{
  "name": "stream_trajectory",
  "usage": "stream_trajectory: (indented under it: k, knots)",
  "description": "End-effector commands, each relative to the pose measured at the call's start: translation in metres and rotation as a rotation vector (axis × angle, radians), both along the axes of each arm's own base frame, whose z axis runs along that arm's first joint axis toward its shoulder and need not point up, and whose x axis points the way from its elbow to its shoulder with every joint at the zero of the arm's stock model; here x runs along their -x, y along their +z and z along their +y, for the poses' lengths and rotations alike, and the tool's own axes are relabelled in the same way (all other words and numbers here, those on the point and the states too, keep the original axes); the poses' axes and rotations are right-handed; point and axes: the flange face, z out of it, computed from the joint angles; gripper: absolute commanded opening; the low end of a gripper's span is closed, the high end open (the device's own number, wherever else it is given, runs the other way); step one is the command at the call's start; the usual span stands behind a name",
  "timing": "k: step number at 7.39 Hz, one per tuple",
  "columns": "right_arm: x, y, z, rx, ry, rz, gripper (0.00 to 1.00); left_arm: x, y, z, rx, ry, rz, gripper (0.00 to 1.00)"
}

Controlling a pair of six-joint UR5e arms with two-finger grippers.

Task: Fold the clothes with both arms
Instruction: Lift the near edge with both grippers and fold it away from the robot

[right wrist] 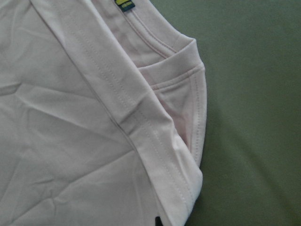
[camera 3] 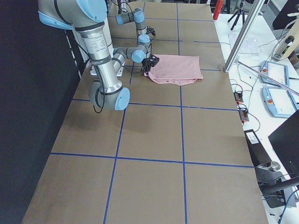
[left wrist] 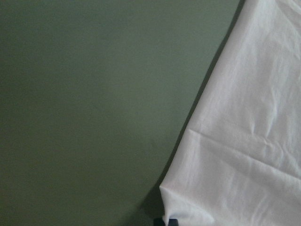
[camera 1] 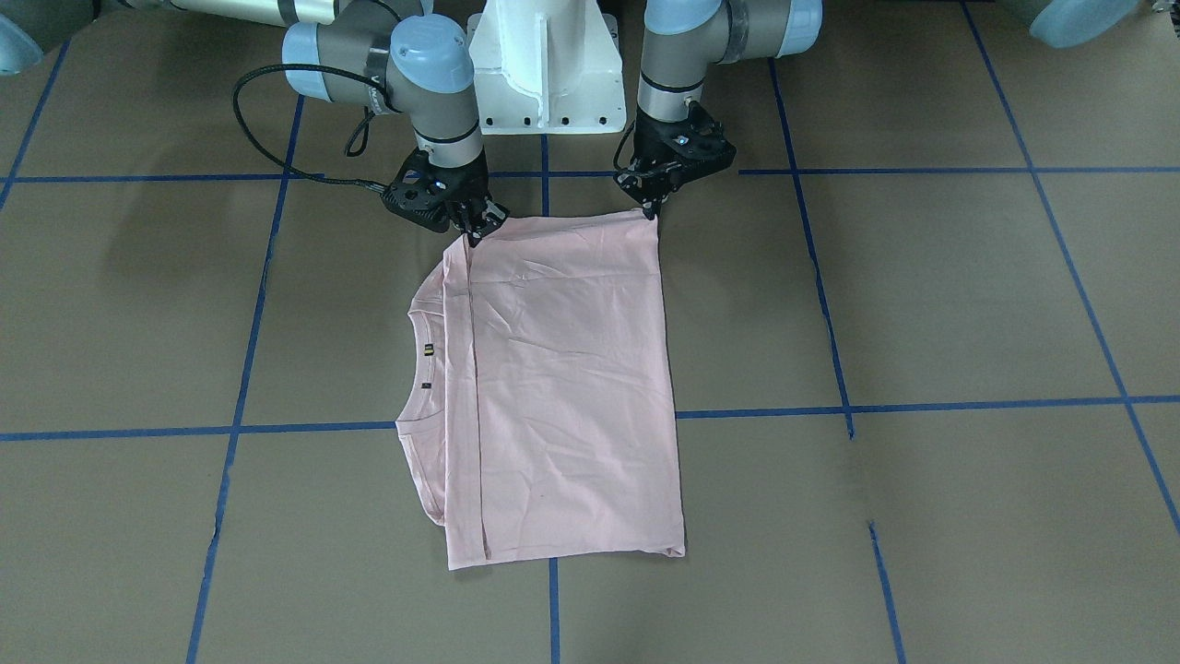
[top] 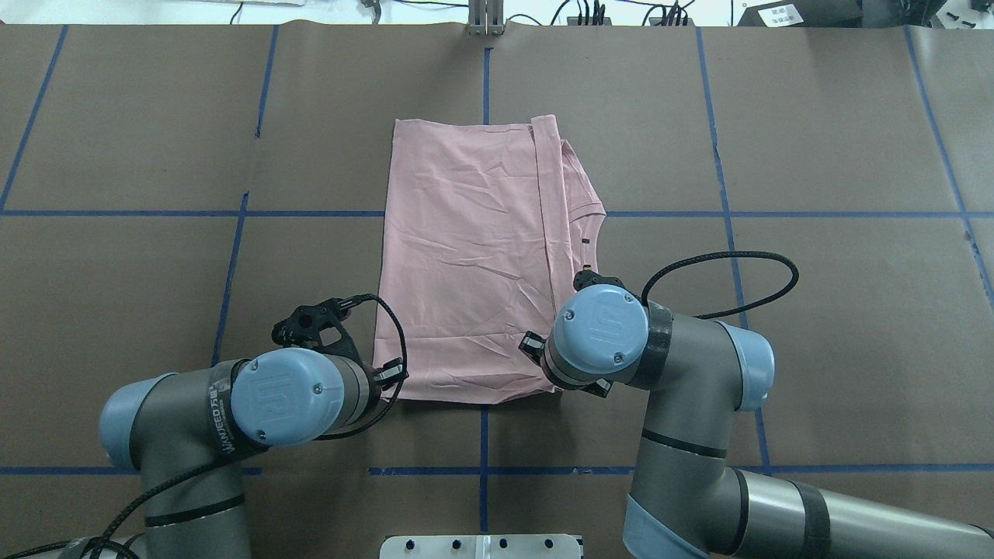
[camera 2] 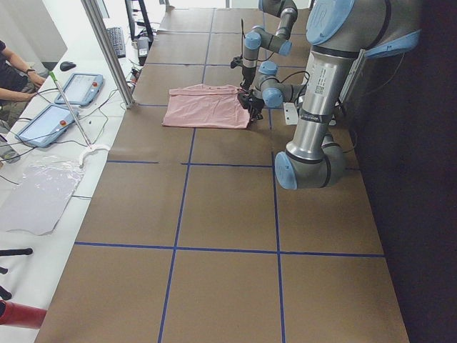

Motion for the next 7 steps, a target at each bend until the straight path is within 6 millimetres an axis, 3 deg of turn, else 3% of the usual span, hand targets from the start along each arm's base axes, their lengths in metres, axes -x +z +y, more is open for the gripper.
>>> stream_trajectory:
  k: [1,2,4,5,7]
  knots:
    - [-0.014,-0.012,0.004,-0.007,-0.007,-0.035,0.00,0.019,-0.017,0.013,-0.005,0.013,0.019,0.00]
    - [-0.022,-0.018,0.008,-0.009,-0.013,-0.054,0.00,0.025,-0.024,0.025,0.003,0.031,0.002,0.00]
    - [-0.055,-0.026,0.037,-0.001,-0.060,-0.111,0.00,0.028,-0.036,0.071,0.006,0.114,-0.013,0.00]
    - [-0.061,-0.030,0.054,-0.004,-0.085,-0.129,0.00,0.031,-0.041,0.088,0.011,0.147,-0.025,0.00]
    - [-0.051,-0.032,0.072,-0.002,-0.114,-0.132,0.00,0.038,-0.047,0.096,0.036,0.180,-0.020,0.00]
